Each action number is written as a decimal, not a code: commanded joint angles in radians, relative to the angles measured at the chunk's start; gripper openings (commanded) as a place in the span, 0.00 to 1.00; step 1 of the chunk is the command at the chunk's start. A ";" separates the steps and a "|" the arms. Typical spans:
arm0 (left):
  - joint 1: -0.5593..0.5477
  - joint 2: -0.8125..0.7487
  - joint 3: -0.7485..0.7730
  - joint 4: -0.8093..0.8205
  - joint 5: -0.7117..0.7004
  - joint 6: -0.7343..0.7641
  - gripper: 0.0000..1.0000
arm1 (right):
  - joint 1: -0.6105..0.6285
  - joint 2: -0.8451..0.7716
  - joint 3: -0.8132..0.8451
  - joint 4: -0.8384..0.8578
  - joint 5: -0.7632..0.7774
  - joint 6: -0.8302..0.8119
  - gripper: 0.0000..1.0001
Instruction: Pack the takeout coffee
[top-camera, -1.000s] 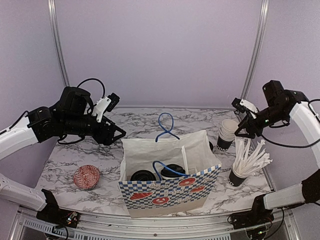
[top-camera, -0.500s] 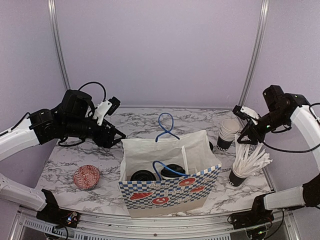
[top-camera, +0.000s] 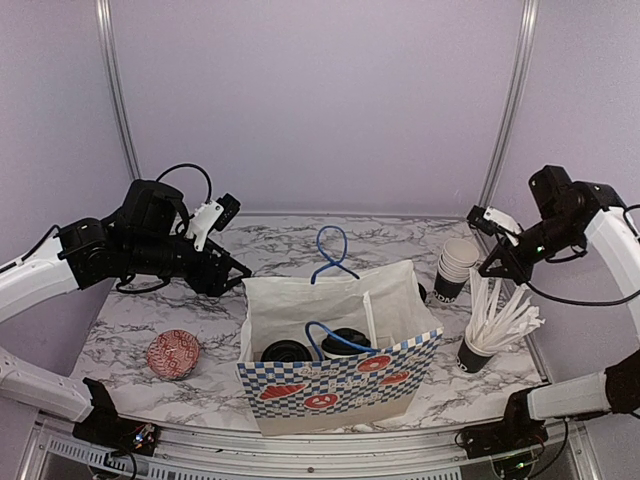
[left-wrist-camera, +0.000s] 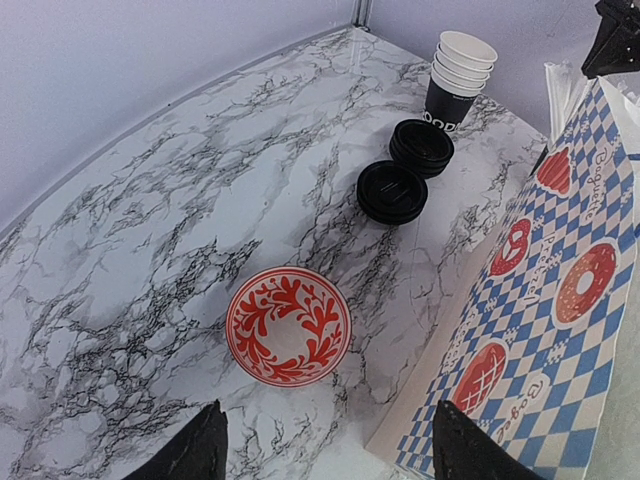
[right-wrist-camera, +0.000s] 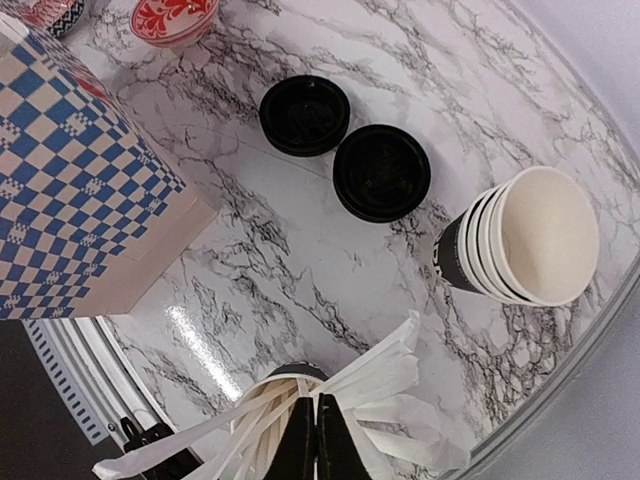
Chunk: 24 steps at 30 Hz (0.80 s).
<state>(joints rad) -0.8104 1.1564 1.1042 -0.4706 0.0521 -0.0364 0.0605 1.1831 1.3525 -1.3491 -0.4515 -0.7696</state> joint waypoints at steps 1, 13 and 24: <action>0.005 -0.011 0.005 0.024 0.012 0.017 0.71 | -0.004 -0.044 0.154 -0.024 -0.042 -0.013 0.00; 0.014 0.036 0.049 0.018 0.021 0.032 0.71 | 0.039 -0.061 0.599 -0.023 -0.396 0.023 0.00; 0.019 0.023 0.045 0.014 0.012 0.023 0.71 | 0.033 -0.004 0.762 -0.024 -0.702 0.031 0.00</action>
<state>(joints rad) -0.7982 1.1896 1.1282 -0.4694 0.0624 -0.0151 0.0914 1.1542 2.1227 -1.3621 -1.0126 -0.7540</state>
